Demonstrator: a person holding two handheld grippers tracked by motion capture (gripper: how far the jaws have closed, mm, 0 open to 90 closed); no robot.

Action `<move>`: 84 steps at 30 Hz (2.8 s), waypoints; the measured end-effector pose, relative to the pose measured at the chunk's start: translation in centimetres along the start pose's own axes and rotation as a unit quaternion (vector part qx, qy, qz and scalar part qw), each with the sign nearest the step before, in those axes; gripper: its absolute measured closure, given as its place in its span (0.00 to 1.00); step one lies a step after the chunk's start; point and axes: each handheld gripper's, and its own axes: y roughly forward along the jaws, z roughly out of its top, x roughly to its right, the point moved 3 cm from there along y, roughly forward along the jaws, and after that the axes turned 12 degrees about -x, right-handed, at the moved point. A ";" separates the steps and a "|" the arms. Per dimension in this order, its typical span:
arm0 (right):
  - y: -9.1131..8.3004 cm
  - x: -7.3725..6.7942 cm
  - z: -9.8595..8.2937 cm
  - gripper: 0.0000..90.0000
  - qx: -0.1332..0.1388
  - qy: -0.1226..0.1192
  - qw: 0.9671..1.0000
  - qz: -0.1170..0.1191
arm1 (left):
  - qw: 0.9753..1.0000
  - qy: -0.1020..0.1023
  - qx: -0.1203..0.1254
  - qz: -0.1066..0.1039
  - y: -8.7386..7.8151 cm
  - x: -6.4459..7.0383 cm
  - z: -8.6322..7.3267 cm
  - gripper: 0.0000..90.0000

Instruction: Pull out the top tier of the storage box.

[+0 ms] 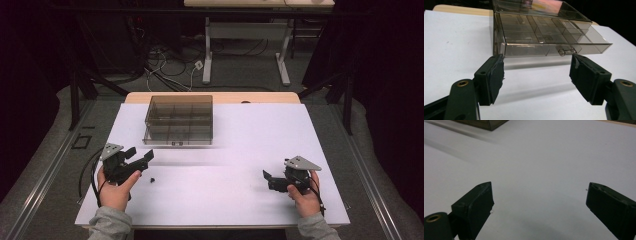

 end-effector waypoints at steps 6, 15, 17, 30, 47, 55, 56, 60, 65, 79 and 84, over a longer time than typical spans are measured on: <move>-0.1 0.1 0.1 0.07 0.003 -0.005 1.000 0.001 | 1.000 0.004 -0.002 0.006 0.2 0.2 -0.6 0.33; -0.2 0.0 0.1 0.08 0.002 0.000 1.000 -0.001 | 1.000 0.005 -0.016 0.008 0.7 0.5 -1.7 0.35; -0.2 0.0 0.1 0.08 0.001 -0.002 1.000 -0.003 | 1.000 0.005 -0.020 0.010 0.7 0.5 -1.9 0.36; -0.2 -0.1 0.1 0.08 0.000 0.002 1.000 0.000 | 0.999 -0.002 -0.045 0.012 1.3 0.9 -2.9 0.38; 0.0 -0.1 0.2 0.08 -0.001 -0.003 1.000 0.001 | 0.994 -0.056 -0.091 0.010 1.9 0.2 -4.1 0.50; 0.0 -0.1 0.2 0.08 0.005 -0.007 1.000 0.000 | 0.989 -0.078 -0.129 0.009 2.3 0.0 -4.4 0.60; 0.0 -0.1 0.2 0.08 0.004 -0.008 1.000 0.000 | 0.988 -0.082 -0.130 0.012 2.4 0.1 -4.4 0.60; -0.1 -0.1 0.2 0.08 0.003 -0.009 1.000 0.000 | 0.986 -0.086 -0.143 0.014 2.7 0.0 -4.6 0.64; -0.1 -0.1 0.1 0.08 0.002 -0.012 1.000 0.002 | 0.983 -0.084 -0.164 0.015 2.9 -0.1 -4.8 0.67; 0.0 -0.1 0.2 0.08 -0.001 -0.012 1.000 0.001 | 0.979 -0.086 -0.182 0.021 3.7 -0.2 -5.3 0.72; 0.0 -0.1 0.2 0.08 0.001 -0.011 1.000 -0.001 | 0.979 -0.086 -0.185 0.024 3.9 -0.3 -5.4 0.74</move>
